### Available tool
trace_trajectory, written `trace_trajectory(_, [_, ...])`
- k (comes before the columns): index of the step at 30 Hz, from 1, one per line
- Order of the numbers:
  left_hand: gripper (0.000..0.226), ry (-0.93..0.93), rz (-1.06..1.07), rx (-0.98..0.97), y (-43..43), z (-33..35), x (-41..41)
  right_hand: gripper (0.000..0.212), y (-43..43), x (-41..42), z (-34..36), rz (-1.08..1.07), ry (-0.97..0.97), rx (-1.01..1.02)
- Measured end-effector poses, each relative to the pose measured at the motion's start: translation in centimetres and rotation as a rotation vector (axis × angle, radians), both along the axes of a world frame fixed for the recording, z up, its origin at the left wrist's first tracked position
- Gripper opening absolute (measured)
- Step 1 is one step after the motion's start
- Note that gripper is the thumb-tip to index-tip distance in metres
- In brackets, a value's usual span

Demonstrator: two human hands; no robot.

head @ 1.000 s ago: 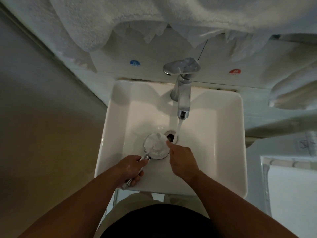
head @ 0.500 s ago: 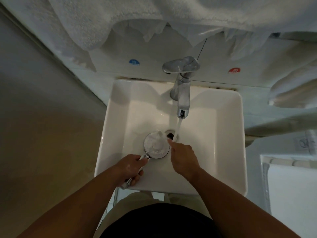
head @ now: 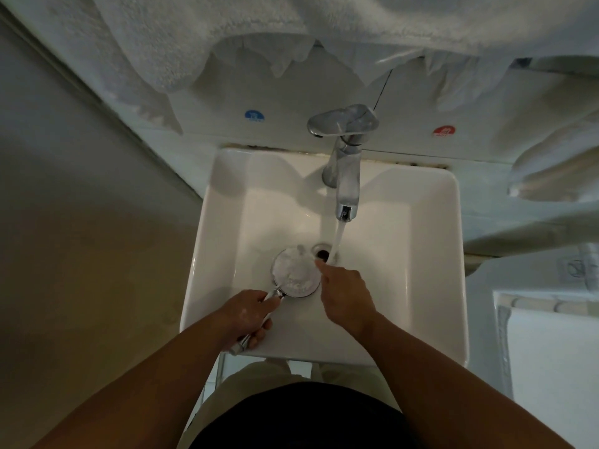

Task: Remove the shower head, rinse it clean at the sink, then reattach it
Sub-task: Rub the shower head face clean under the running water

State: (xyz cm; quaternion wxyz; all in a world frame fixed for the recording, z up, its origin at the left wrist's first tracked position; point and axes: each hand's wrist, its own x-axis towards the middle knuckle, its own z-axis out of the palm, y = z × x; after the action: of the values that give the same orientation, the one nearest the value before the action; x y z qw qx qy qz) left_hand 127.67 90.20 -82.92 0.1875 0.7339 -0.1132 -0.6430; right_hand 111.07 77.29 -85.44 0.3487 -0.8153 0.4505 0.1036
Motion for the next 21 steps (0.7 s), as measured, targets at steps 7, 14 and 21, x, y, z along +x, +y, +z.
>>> trace_trajectory(7, [0.029, -0.001, 0.02, 0.003, 0.1, -0.2, 0.1, 0.05, -0.4, 0.2, 0.3, 0.012, 0.007, 0.008])
trace_trajectory(14, [0.03, 0.014, 0.033, 0.003, 0.1, -0.5, 0.1, 0.048, -0.4, 0.3, 0.3, 0.037, -0.006, 0.023])
trace_trajectory(21, [0.031, 0.02, 0.036, 0.006, 0.2, -0.4, 0.2, 0.046, -1.1, -0.6, 0.4, 0.083, 0.005, 0.034])
